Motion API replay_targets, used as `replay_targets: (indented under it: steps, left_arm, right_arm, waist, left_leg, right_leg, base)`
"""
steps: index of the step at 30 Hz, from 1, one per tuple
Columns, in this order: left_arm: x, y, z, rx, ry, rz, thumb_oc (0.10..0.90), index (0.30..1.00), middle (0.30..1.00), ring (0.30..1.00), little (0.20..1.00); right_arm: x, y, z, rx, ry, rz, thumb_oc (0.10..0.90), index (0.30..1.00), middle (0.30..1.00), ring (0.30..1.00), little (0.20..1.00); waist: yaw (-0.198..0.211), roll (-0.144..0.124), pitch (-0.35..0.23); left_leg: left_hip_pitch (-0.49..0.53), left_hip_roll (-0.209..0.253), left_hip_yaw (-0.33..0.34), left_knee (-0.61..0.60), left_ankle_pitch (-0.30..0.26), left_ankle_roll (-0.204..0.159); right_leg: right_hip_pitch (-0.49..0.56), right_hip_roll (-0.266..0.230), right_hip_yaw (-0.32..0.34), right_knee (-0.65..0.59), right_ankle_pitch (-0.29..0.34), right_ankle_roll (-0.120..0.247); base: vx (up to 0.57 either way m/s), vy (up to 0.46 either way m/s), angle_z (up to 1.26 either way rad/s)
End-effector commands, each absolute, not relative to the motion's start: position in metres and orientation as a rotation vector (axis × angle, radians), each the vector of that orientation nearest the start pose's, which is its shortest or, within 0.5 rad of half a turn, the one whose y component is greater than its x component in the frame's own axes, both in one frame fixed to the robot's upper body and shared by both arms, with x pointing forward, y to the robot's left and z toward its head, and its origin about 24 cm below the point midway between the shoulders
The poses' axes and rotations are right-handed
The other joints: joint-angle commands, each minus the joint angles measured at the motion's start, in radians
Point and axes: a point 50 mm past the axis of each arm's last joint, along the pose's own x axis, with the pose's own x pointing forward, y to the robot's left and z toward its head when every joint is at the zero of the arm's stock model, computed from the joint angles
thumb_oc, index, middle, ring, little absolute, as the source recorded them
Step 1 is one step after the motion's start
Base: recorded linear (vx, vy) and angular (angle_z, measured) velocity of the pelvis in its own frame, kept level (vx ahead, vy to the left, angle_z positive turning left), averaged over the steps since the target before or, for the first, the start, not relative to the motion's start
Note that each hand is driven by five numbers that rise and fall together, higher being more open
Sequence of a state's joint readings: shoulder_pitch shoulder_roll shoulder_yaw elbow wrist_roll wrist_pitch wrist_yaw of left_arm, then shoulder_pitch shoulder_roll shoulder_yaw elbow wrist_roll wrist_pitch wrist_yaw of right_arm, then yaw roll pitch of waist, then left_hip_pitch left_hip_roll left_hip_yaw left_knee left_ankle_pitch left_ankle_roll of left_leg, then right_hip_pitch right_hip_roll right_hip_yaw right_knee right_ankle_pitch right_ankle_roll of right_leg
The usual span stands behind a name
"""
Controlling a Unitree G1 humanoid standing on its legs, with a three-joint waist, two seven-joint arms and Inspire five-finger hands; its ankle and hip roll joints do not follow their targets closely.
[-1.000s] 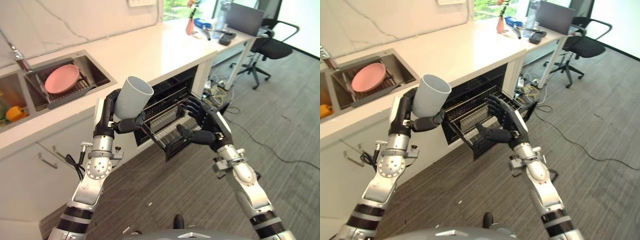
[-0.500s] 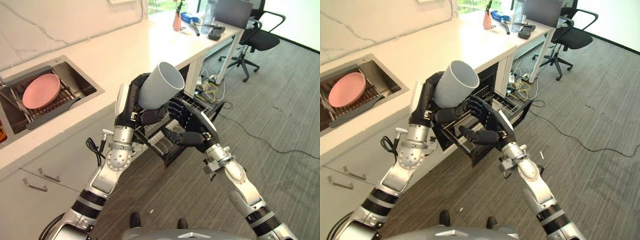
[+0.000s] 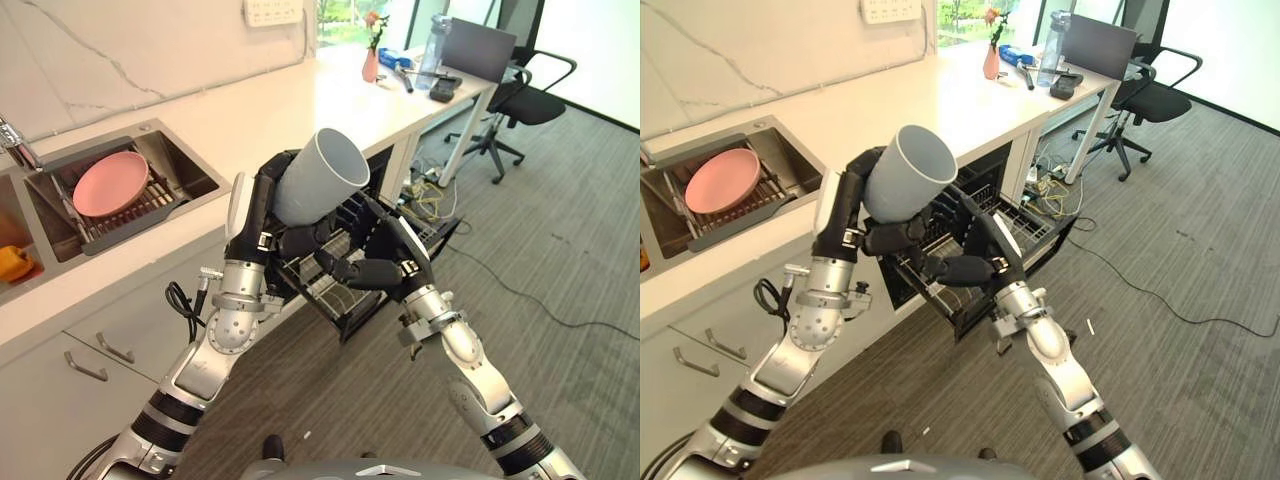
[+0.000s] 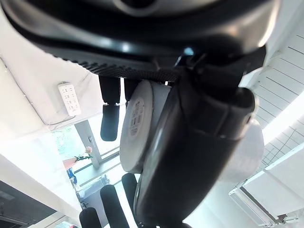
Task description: Place the dishes in the dishwasher.
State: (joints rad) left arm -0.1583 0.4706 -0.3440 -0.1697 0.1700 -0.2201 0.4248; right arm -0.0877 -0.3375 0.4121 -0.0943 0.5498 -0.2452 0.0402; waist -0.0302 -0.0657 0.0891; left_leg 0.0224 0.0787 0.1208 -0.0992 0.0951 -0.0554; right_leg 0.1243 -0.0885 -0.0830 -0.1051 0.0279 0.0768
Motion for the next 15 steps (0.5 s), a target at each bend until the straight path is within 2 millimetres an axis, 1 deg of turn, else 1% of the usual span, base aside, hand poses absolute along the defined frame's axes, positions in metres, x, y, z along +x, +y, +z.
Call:
replay_targets:
  steps: [1,3,4,5,11,15]
  left_arm:
    - [0.241,0.107,0.147,0.42,-0.803,-0.188,0.4,0.3,0.3,0.3,0.3]
    - [0.241,0.108,0.144,0.425,-0.79,-0.183,0.4,0.3,0.3,0.3,0.3]
    - [0.241,0.108,0.143,0.427,-0.787,-0.177,0.4,0.3,0.3,0.3,0.3]
    - [0.241,0.109,0.143,0.443,-0.798,-0.164,0.4,0.3,0.3,0.3,0.3]
    - [0.24,0.108,0.14,0.455,-0.802,-0.16,0.4,0.3,0.3,0.3,0.3]
    - [0.242,0.114,0.133,0.458,-0.77,-0.115,0.4,0.3,0.3,0.3,0.3]
  right_arm:
    - [0.25,-0.107,0.159,0.399,-0.625,0.459,0.8,0.9,0.9,0.9,0.9]
    - [0.249,-0.107,0.162,0.481,-0.629,0.459,0.8,0.9,0.9,0.9,0.9]
    - [0.248,-0.105,0.162,0.542,-0.629,0.465,0.8,0.9,0.9,0.9,0.9]
    - [0.248,-0.104,0.161,0.64,-0.621,0.475,0.8,0.9,0.9,0.9,0.9]
    - [0.247,-0.105,0.163,0.708,-0.633,0.495,0.8,0.9,0.9,0.9,0.9]
    - [0.246,-0.107,0.166,0.727,-0.642,0.509,0.8,0.9,0.9,0.9,0.9]
  waist:
    - [0.003,0.031,-0.095]
    - [0.005,0.027,-0.097]
    - [0.007,0.027,-0.097]
    - [0.009,0.025,-0.099]
    - [0.011,0.021,-0.104]
    - [0.008,0.02,-0.106]
  left_leg:
    - [0.072,0.024,0.026,0.012,-0.088,-0.05]
    - [0.073,0.021,0.027,0.012,-0.092,-0.046]
    - [0.073,0.02,0.027,0.012,-0.092,-0.045]
    - [0.073,0.02,0.028,0.012,-0.094,-0.043]
    - [0.077,0.018,0.028,0.012,-0.099,-0.04]
    - [0.082,0.018,0.033,0.012,-0.1,-0.041]
  right_leg:
    - [-0.005,-0.026,-0.044,0.018,-0.027,0.06]
    - [-0.007,-0.028,-0.044,0.018,-0.025,0.062]
    - [-0.007,-0.028,-0.043,0.018,-0.025,0.063]
    - [-0.009,-0.029,-0.04,0.018,-0.024,0.064]
    - [-0.007,-0.03,-0.038,0.018,-0.026,0.065]
    - [-0.007,-0.029,-0.035,0.018,-0.027,0.066]
  base:
    - [0.0,0.032,0.0]
    - [0.0,0.038,0.01]
    - [0.0,0.038,0.0]
    - [0.0,0.0,0.0]
    - [0.0,0.0,0.0]
    - [0.0,0.0,0.0]
